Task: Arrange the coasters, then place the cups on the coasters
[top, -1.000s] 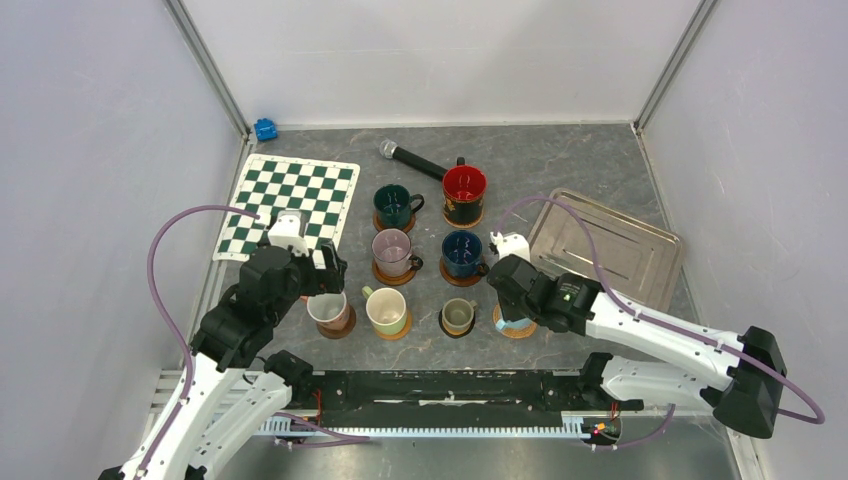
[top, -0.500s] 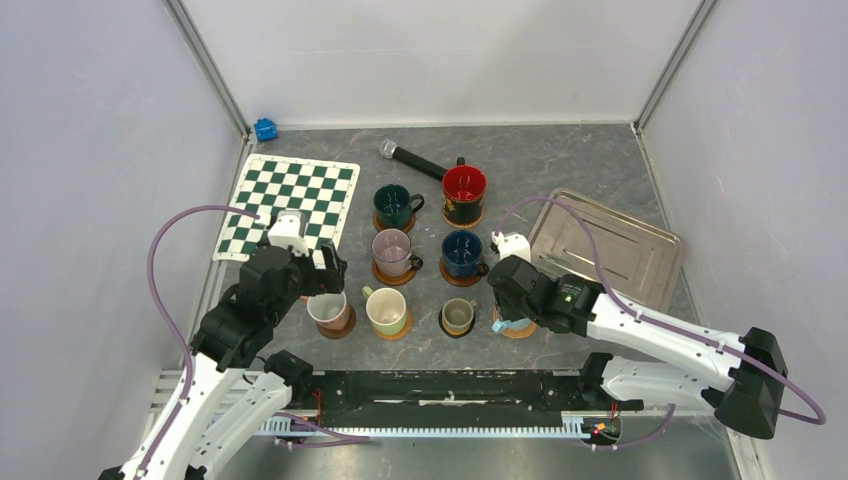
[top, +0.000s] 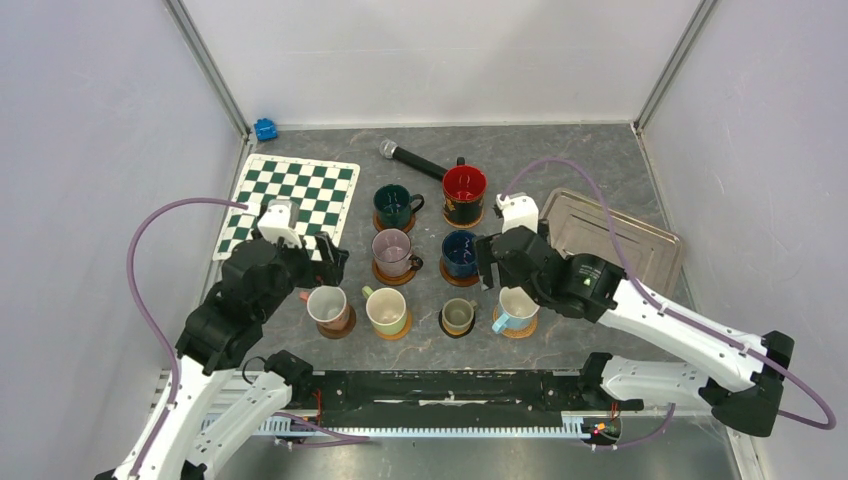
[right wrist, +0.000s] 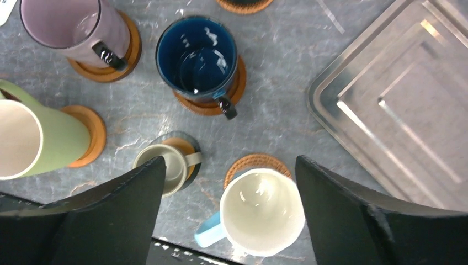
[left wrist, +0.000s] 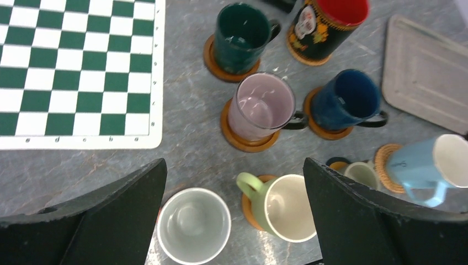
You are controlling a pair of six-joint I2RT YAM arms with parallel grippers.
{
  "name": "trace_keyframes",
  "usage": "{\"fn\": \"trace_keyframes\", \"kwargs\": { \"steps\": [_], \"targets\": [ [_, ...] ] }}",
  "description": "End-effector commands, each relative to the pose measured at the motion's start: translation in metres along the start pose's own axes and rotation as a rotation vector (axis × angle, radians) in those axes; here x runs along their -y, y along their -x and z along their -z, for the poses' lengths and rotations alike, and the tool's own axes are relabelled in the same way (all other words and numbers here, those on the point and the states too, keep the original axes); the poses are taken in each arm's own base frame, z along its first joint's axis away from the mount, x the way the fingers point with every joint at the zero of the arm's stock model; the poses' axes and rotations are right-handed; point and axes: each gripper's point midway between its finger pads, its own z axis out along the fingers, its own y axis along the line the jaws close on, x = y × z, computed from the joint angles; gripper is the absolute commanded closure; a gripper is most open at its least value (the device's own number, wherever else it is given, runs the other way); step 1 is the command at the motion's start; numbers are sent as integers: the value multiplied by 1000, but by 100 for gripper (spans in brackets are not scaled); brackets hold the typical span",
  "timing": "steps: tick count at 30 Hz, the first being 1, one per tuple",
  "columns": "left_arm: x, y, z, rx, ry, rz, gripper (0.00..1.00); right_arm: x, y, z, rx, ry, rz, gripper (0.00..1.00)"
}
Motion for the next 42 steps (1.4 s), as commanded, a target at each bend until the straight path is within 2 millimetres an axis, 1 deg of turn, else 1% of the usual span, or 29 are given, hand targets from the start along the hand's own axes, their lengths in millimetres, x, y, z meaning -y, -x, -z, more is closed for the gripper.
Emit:
{"fn": "trace_keyframes", "kwargs": {
  "steps": [1,4,6,9,11,12,16,20,26,31,42],
  "targets": [
    [33,33,15,72,-164,14,0,16,39,15,125,-74,-8,2],
    [52,42,20,85,-262,23,0,24,53,26,195,-88,-46,2],
    [63,47,22,96,-320,36,0,33,58,30,236,-112,-65,2],
    [73,55,27,119,-370,52,0,54,58,37,300,-184,-134,2],
    [76,59,30,141,-390,54,0,61,55,41,335,-195,-181,2],
    [76,61,32,157,-397,56,0,63,53,42,348,-182,-197,2],
    [75,65,36,199,-400,63,0,58,49,45,384,-100,-236,2],
    [67,60,31,206,-361,73,0,59,47,50,418,-66,-274,2],
    [64,60,29,207,-344,81,0,65,49,56,465,-56,-294,2],
    [62,58,27,204,-333,80,0,65,53,59,477,-51,-302,2],
    [60,56,26,205,-322,74,0,64,54,58,471,-55,-273,2]
  ]
}}
